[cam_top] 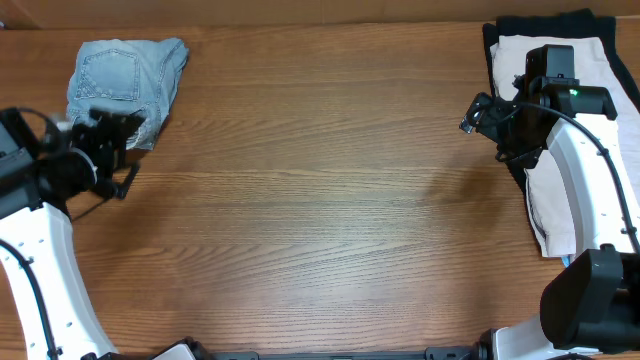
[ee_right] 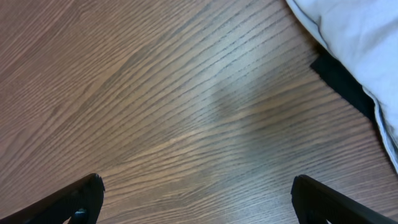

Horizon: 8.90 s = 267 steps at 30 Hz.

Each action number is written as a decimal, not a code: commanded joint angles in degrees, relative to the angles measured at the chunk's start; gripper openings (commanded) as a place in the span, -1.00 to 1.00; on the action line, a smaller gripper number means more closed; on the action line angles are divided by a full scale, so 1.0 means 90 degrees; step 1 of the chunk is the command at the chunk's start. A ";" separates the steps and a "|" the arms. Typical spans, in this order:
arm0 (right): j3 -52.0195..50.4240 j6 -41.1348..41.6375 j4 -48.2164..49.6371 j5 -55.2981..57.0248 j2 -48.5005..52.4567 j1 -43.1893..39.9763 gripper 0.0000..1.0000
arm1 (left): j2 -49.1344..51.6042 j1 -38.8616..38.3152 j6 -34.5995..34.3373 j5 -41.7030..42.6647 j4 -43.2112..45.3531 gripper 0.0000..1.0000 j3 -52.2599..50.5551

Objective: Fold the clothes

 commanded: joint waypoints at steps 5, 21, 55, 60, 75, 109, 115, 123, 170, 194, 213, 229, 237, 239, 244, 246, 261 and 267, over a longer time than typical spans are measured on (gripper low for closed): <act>0.0034 -0.0027 -0.0007 0.0058 0.0007 -0.0019 1.00 | -0.0131 -0.0554 0.1608 0.2295 0.0928 1.00 0.0027; 0.0036 -0.0027 0.0012 0.0056 0.0007 -0.0019 1.00 | -0.0119 -0.0607 0.1734 0.5357 0.2353 1.00 0.0024; 0.0036 -0.0364 0.0544 0.0034 0.0007 -0.0019 1.00 | 0.1025 -0.3164 0.0653 0.5362 0.6613 1.00 0.0024; 0.0036 -0.0393 0.0554 -0.0002 0.0007 -0.0019 1.00 | 0.1025 -0.3164 0.0784 0.5362 0.6630 0.99 0.0024; 0.0391 -0.1552 0.0617 -0.1095 -0.0109 -0.0019 1.00 | 0.1025 -0.3155 0.1649 0.5204 0.6630 1.00 0.0024; 0.3264 -0.2193 -0.3186 -0.0454 -0.2234 0.0299 1.00 | 0.0979 -0.3842 0.2174 -0.5263 -0.1722 1.00 0.3075; 0.3264 -0.2164 -0.3742 0.0044 -0.2837 0.0299 1.00 | 0.0996 -0.3830 0.2176 -0.5600 -0.2081 1.00 0.3036; 0.3259 -0.2164 -0.3874 0.0041 -0.2934 0.0299 1.00 | 0.1005 -0.3830 0.2174 -0.5610 -0.2050 1.00 0.2965; -0.8675 -0.2140 0.7497 -0.0658 -0.9850 0.0291 1.00 | 0.1005 -0.3830 0.2174 -0.5610 -0.2050 1.00 0.2963; -0.9447 -0.2140 0.6516 -0.0636 -1.0873 0.0296 1.00 | 0.1005 -0.3830 0.2174 -0.5610 -0.2050 1.00 0.2963; -0.9445 -0.2140 0.6516 -0.0636 -1.0870 0.0299 1.00 | 0.1005 -0.3830 0.2174 -0.5610 -0.2050 1.00 0.2963; -0.9445 -0.2140 0.6516 -0.0634 -1.0870 0.0299 1.00 | -0.0556 -0.3857 0.2295 -0.5712 -0.2064 1.00 0.2346; -0.9445 -0.2140 0.6516 -0.0634 -1.0870 0.0299 1.00 | -0.2348 -0.3279 0.2472 -0.5413 -0.2108 1.00 -0.0068; -0.9445 -0.2140 0.6516 -0.0634 -1.0870 0.0299 1.00 | -0.2829 -0.3104 0.2429 -0.5025 -0.1987 1.00 -0.0695; -0.9445 -0.2140 0.6516 -0.0636 -1.0870 0.0299 1.00 | -0.4218 -0.2786 0.2436 -0.5017 0.0301 1.00 -0.2484; -0.9445 -0.2140 0.6516 -0.0634 -1.0870 0.0299 1.00 | -0.4762 -0.2781 0.2642 -0.4862 0.1302 1.00 -0.3220; -0.9445 -0.2140 0.6516 -0.0636 -1.0870 0.0299 1.00 | -0.8361 -0.2849 0.3572 -0.4216 0.4862 1.00 -0.7060; -0.9445 -0.2140 0.6516 -0.0636 -1.0870 0.0299 1.00 | -0.8765 -0.2883 0.4248 -0.4206 0.5780 1.00 -0.7713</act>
